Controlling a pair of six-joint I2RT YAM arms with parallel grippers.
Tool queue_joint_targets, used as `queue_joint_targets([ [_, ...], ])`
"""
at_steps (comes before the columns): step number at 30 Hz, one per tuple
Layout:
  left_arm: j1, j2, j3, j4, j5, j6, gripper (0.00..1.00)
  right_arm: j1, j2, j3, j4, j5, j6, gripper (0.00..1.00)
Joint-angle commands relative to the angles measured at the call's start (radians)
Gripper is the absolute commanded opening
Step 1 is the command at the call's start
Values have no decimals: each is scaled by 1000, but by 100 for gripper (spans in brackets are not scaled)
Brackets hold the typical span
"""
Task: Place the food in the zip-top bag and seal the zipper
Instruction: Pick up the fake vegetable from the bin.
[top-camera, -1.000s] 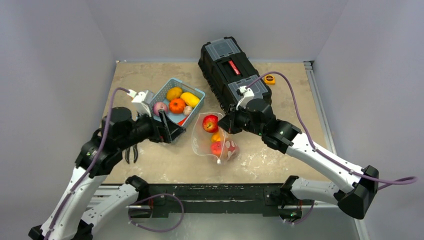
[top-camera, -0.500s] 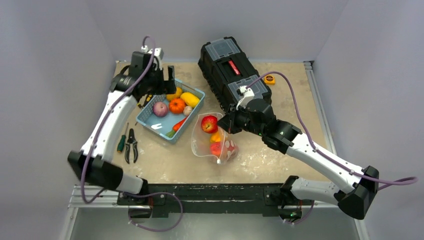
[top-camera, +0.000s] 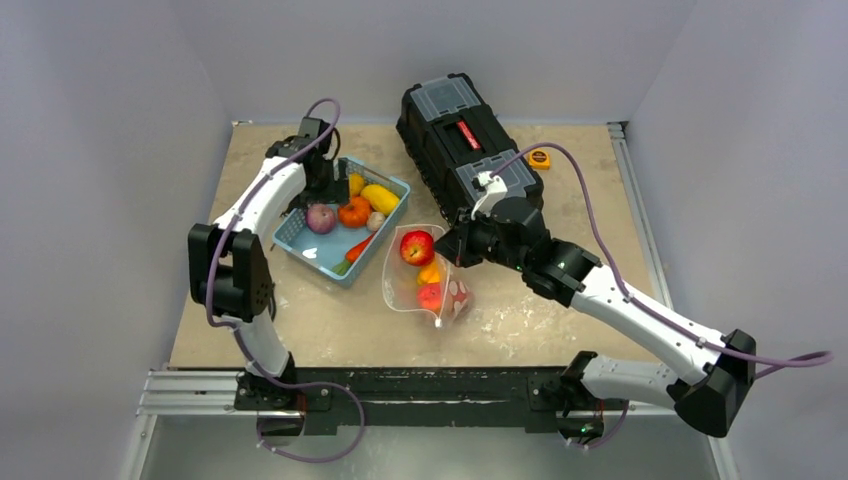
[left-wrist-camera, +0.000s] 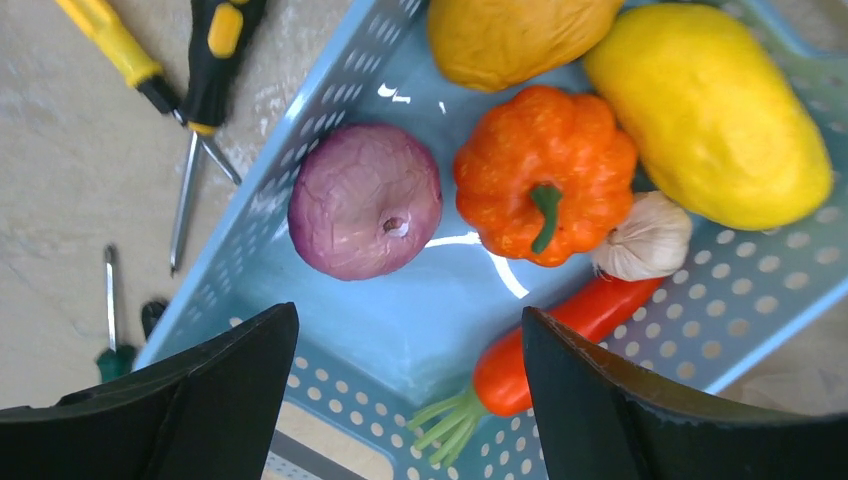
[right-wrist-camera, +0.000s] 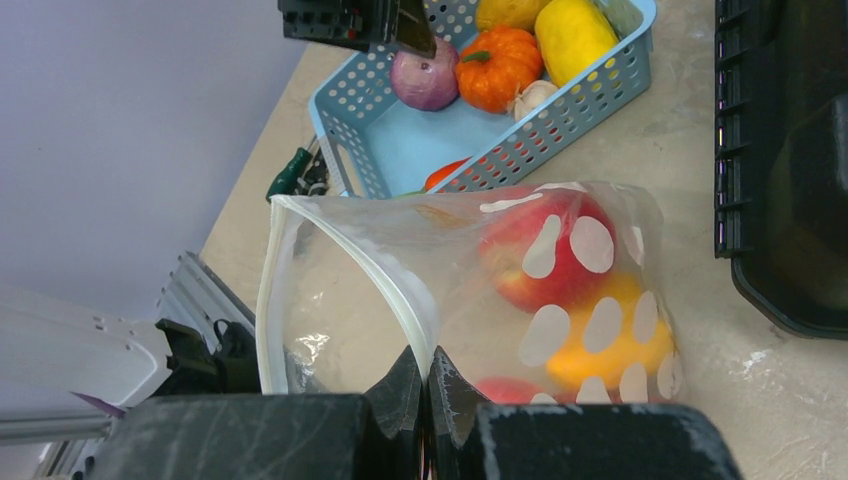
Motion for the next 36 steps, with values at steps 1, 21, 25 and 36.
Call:
queue_joint_targets([
  [1,3,-71,-124,113,-65,-200,80,4,25,42,49,20,2,0],
  [21,75,-41,-234,265,-98,-462,97,4,30,57,21,47,-4,0],
  [25,75,12,-210,271,-117,-447,97,4,27,54,22,48,-4,0],
  [36,80,80,-165,248,-114,-415,97,4,23,48,26,39,-2,0],
])
